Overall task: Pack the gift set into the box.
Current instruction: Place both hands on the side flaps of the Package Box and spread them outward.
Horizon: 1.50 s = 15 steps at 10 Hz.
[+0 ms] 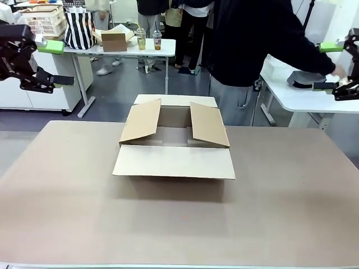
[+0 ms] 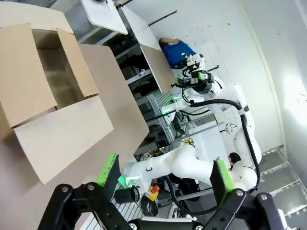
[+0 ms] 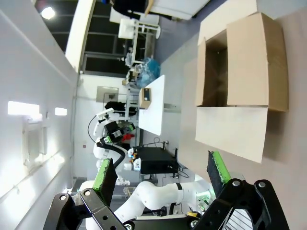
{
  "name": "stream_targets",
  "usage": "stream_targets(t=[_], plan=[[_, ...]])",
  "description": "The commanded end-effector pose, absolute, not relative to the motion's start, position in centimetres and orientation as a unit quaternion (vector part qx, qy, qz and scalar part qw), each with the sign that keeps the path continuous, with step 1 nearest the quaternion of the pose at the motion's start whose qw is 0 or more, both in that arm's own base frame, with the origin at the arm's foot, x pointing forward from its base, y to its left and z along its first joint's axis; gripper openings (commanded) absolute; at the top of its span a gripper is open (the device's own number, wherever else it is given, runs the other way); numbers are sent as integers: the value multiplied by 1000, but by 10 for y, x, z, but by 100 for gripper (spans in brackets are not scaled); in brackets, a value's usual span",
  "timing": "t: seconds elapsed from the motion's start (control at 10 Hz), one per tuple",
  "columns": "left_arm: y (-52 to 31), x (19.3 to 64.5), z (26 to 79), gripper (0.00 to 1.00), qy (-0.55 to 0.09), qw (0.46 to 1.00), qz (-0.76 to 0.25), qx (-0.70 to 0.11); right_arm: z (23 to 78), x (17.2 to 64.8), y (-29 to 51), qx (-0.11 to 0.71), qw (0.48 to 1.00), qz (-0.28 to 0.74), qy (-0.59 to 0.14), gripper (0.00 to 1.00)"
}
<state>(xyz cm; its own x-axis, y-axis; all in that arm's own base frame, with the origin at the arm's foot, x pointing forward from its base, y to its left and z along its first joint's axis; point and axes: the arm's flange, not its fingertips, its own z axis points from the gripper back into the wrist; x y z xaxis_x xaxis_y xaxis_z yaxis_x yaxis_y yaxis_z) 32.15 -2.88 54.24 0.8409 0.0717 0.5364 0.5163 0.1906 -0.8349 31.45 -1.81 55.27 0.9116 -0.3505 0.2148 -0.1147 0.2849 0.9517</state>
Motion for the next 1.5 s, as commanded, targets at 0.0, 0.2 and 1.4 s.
stream_targets(t=[0.0, 0.2, 1.4], plan=[[-54, 333, 558, 100, -217, 795, -139, -550, 555, 318, -16, 599, 771, -64, -207, 100], [-119, 374, 567, 100, -102, 898, -158, -397, 555, 318, -16, 599, 771, -64, -207, 100], [-259, 396, 527, 100, -156, 944, -271, -100, 555, 318, -16, 599, 771, -64, -207, 100]])
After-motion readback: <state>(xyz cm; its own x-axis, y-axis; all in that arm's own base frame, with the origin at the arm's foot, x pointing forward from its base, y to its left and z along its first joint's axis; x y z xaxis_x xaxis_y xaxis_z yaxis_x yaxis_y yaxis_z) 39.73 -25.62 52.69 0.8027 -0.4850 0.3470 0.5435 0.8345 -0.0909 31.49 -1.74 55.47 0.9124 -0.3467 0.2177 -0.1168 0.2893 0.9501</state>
